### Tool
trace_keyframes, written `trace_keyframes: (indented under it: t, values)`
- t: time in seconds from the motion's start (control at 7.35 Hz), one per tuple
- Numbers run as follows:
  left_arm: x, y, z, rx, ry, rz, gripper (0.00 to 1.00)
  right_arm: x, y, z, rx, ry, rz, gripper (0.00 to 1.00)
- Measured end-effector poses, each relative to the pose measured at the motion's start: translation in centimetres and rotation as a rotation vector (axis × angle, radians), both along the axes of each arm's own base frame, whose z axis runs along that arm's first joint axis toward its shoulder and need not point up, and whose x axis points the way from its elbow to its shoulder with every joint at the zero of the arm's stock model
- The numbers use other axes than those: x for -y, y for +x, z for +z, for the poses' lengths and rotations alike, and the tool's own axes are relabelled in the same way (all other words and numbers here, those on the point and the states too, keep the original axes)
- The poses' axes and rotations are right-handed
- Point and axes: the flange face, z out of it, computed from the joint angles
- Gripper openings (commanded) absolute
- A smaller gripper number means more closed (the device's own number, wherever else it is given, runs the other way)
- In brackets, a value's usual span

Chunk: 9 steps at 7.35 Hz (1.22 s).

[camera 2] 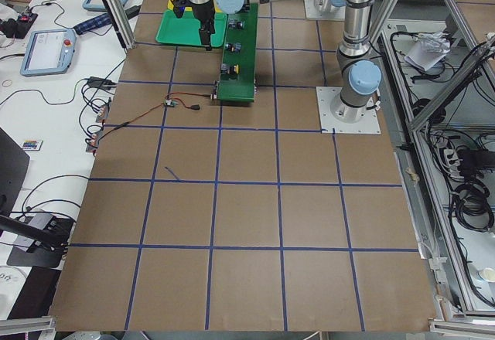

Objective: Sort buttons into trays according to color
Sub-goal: 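Carry yellow button into yellow tray with right gripper while left gripper lifts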

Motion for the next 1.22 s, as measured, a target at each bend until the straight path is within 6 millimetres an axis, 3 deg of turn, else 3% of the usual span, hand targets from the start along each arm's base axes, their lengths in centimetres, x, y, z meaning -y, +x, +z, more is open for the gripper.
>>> trace_keyframes:
  t: [0.27,0.54,0.82,0.95,1.09,1.22]
  values:
    - [1.1,-1.0,-1.4,0.004,-0.025,0.073,1.0,0.4,-0.3,0.2,-0.003,-0.007,0.022,0.05]
    - [1.0,-1.5,-2.3,0.007,-0.06,0.084,1.0,3.3,-3.1,2.7,-0.027,-0.061,0.046,0.04]
    - [-0.8,-2.1,-1.0,0.009,-0.09,0.078,1.0,7.5,-9.7,4.8,-0.04,-0.06,0.048,0.03]
    - [-1.4,-2.6,-1.0,0.021,-0.1,0.089,1.0,9.9,-13.8,4.8,-0.036,-0.043,0.057,0.03]
    - [-1.6,-4.0,-2.1,0.033,-0.119,0.132,1.0,12.3,-17.1,3.8,-0.029,-0.028,0.06,0.04]
    - [-2.1,-6.2,-2.9,0.021,-0.163,0.174,1.0,14.8,-19.4,2.1,-0.024,-0.024,0.066,0.12]
